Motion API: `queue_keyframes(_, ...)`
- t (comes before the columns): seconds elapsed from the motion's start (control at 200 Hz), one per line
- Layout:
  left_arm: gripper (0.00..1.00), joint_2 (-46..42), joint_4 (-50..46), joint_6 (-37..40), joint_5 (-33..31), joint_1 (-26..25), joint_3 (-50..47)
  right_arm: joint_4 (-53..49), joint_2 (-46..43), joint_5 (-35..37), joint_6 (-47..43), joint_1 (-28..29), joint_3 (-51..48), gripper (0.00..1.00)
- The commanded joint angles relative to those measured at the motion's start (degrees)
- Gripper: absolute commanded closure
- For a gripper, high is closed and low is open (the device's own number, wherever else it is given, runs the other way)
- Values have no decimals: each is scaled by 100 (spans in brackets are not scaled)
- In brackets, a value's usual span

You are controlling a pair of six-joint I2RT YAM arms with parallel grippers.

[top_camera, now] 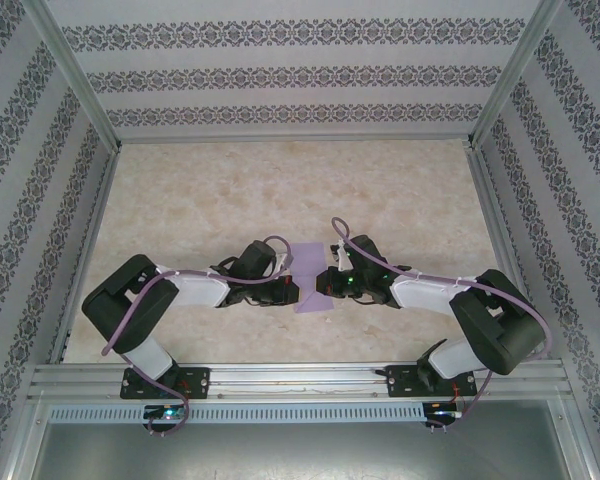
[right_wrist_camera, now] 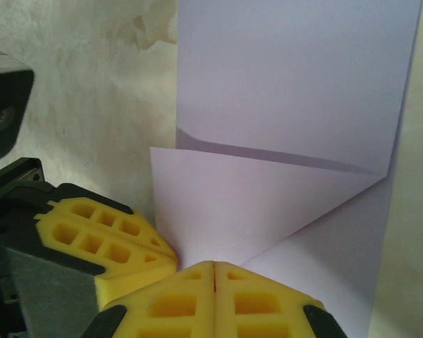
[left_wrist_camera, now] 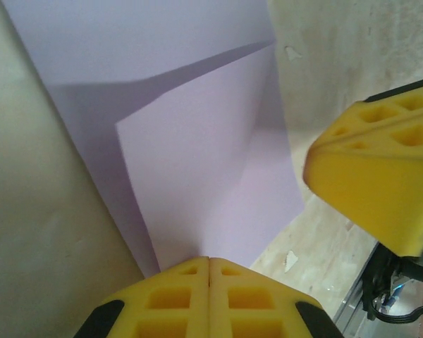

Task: Fold a paper plane with a square sheet of paper (fold left side to right side)
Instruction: Fold the triangle a second time at the center of the table.

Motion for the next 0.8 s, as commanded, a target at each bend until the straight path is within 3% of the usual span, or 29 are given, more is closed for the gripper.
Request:
queue_keyframes(0.0,96,106,298,-51,-100,33,-43,149,116,-13,61,98,131,100)
queue_keyframes(0.794,95,331,471,-130,-164,33,-153,339,993,301,44,186,492,100)
